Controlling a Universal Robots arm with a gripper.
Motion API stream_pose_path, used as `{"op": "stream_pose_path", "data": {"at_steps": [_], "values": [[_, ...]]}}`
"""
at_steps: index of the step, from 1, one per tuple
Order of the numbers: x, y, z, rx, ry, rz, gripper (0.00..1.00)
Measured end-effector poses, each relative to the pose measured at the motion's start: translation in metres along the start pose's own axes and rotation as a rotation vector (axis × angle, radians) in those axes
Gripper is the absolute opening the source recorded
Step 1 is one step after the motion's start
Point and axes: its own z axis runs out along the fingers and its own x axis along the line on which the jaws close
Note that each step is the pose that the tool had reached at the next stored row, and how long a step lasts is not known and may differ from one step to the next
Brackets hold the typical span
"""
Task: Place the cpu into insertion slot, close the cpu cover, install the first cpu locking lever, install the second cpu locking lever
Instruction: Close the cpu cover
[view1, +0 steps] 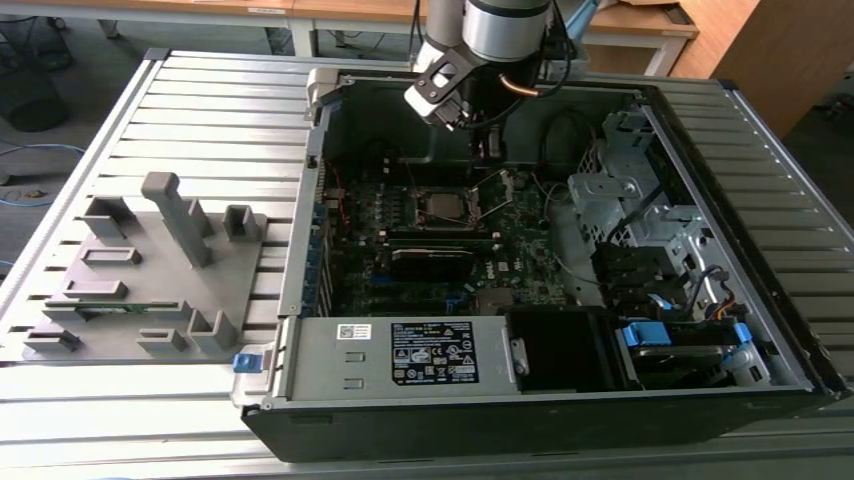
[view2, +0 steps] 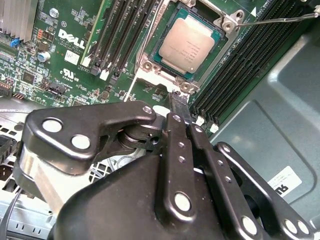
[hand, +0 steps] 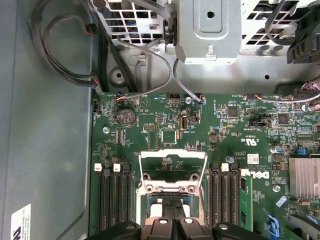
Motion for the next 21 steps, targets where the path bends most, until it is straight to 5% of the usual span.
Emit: {"op": "stream_pose_path", "data": {"at_steps": [21], "values": [[0.0004, 0.0146, 0.0008, 0.0000, 0.0000, 0.000, 0.11]]}}
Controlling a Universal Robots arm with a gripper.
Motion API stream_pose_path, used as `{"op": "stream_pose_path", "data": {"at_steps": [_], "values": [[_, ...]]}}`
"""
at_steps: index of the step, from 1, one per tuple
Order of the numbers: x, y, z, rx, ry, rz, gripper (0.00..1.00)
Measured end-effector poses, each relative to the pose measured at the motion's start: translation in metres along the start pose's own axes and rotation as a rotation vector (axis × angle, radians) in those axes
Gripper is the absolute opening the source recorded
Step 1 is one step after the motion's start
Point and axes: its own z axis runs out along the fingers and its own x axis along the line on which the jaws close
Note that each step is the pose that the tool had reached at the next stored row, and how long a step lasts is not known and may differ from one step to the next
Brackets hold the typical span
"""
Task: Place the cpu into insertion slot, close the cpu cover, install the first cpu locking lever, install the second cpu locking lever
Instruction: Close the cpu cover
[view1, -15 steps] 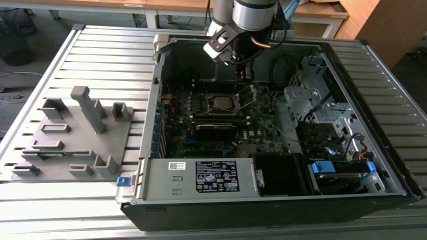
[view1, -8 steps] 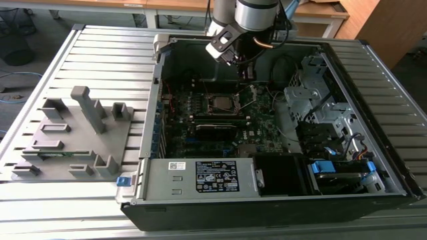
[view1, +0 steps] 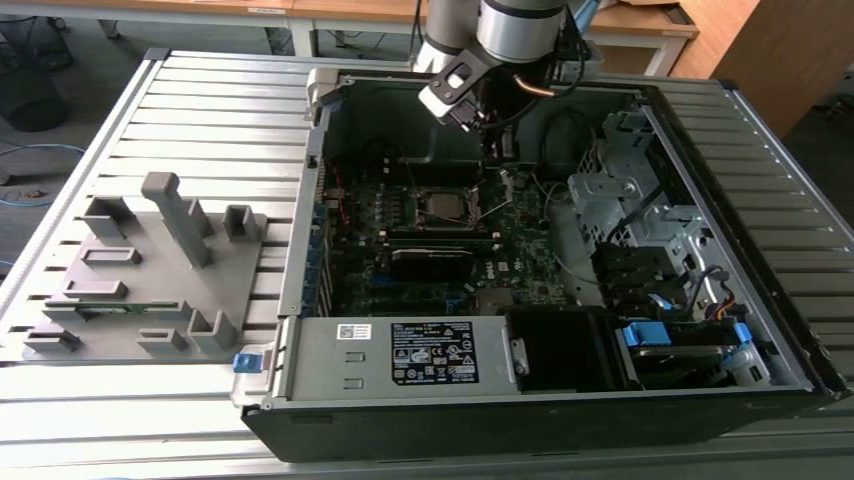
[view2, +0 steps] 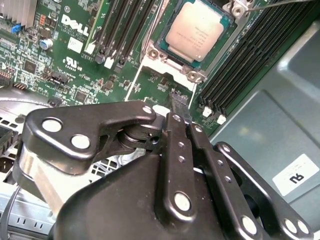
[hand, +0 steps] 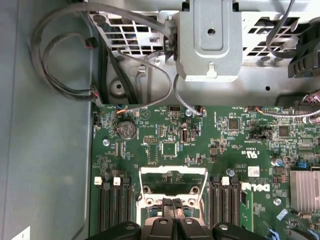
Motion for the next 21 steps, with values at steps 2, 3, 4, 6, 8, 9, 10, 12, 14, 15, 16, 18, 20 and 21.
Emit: {"op": "stream_pose_path", "data": {"at_steps": [2, 3, 4, 6, 8, 9, 10, 12, 14, 15, 16, 18, 20, 21], "values": [[0.0000, 0.0023, 0.0002, 0.0000, 0.0000, 0.000, 0.11], [0.0001, 0.0034, 0.0002, 0.0000, 0.0000, 0.000, 0.11], [0.0001, 0.0045, 0.0003, 0.0000, -0.0001, 0.000, 0.11], [0.0001, 0.0067, 0.0004, 0.0000, -0.0001, 0.000, 0.11], [0.0001, 0.0091, 0.0006, 0.0000, 0.0000, 0.000, 0.11], [0.0001, 0.0103, 0.0007, 0.0000, 0.0000, 0.000, 0.11], [0.0001, 0.0115, 0.0008, 0.0000, 0.0000, 0.000, 0.11], [0.0001, 0.0140, 0.0010, 0.0000, 0.0000, 0.000, 0.11], [0.0002, 0.0160, 0.0011, -0.0001, 0.0000, 0.000, 0.11], [0.0002, 0.0170, 0.0012, -0.0001, 0.0000, 0.000, 0.11], [0.0002, 0.0180, 0.0012, -0.0001, 0.0000, 0.000, 0.11], [0.0002, 0.0201, 0.0014, -0.0001, 0.0001, 0.000, 0.11], [0.0003, 0.0222, 0.0016, -0.0001, 0.0001, 0.000, 0.11], [0.0003, 0.0231, 0.0016, 0.0000, 0.0000, 0.000, 0.11]]}}
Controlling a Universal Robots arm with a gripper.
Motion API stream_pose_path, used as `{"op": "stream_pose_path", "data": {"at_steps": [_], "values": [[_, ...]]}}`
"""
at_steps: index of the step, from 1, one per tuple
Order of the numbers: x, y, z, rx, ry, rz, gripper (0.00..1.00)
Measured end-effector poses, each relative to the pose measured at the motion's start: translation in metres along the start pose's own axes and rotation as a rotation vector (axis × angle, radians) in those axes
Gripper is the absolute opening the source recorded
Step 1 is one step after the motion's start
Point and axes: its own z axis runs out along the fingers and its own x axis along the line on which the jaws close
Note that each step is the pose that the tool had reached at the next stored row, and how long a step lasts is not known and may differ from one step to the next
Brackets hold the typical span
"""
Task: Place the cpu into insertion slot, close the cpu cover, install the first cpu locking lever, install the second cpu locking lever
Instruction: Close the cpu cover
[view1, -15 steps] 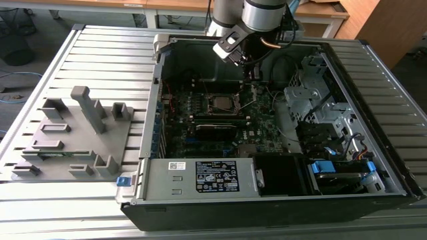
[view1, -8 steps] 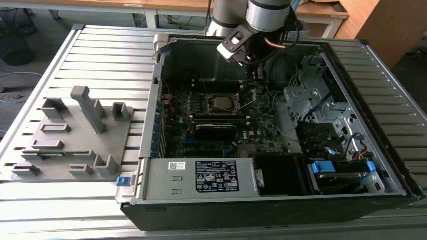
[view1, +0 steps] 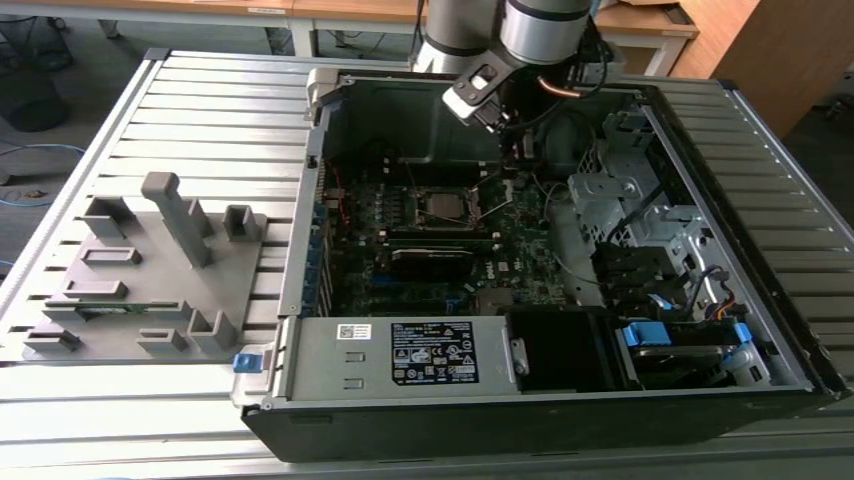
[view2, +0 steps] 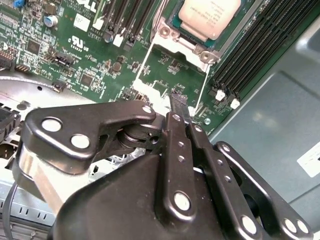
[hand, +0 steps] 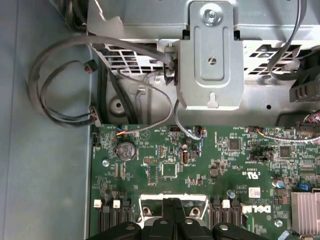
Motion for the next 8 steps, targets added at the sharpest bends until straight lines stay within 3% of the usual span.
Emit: {"op": "stream_pose_path", "data": {"at_steps": [8], "values": [[0.0005, 0.0081, 0.0007, 0.0000, 0.0000, 0.000, 0.11]]}}
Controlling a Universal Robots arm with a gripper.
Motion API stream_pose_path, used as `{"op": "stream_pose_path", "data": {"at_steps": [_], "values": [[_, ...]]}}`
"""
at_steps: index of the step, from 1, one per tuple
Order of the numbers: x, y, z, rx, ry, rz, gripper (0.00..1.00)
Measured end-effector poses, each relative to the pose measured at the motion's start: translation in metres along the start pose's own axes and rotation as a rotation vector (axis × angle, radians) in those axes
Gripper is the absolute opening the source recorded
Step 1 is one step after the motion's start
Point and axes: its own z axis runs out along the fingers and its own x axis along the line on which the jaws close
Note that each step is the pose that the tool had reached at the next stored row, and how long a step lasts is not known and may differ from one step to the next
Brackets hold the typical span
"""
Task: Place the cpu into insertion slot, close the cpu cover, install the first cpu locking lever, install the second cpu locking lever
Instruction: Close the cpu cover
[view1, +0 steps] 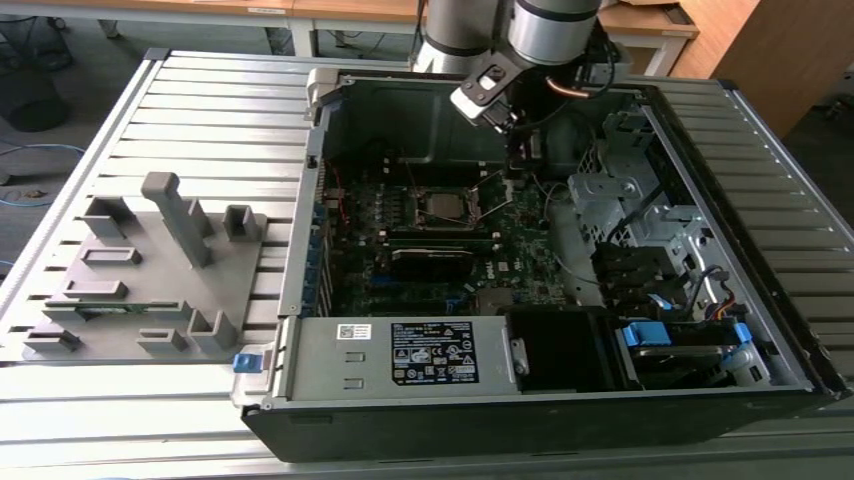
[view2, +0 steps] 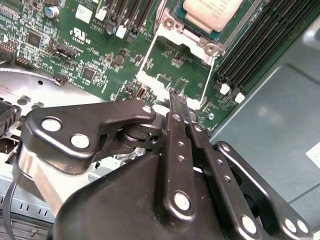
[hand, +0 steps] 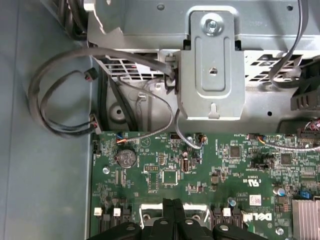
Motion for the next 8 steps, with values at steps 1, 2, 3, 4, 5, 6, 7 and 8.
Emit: {"op": "stream_pose_path", "data": {"at_steps": [1, 2, 3, 4, 5, 6, 7, 8], "values": [[0.0001, 0.0011, 0.0001, 0.0000, 0.0000, 0.000, 0.11], [0.0002, 0.0023, 0.0002, 0.0000, 0.0000, 0.000, 0.11], [0.0002, 0.0036, 0.0003, 0.0000, 0.0000, 0.000, 0.11], [0.0003, 0.0048, 0.0004, 0.0000, 0.0001, 0.000, 0.11], [0.0004, 0.0061, 0.0005, 0.0000, 0.0000, 0.000, 0.11], [0.0005, 0.0074, 0.0006, 0.0000, 0.0001, 0.000, 0.11], [0.0005, 0.0089, 0.0008, 0.0000, 0.0001, 0.000, 0.11], [0.0006, 0.0102, 0.0008, 0.0000, 0.0000, 0.000, 0.11]]}}
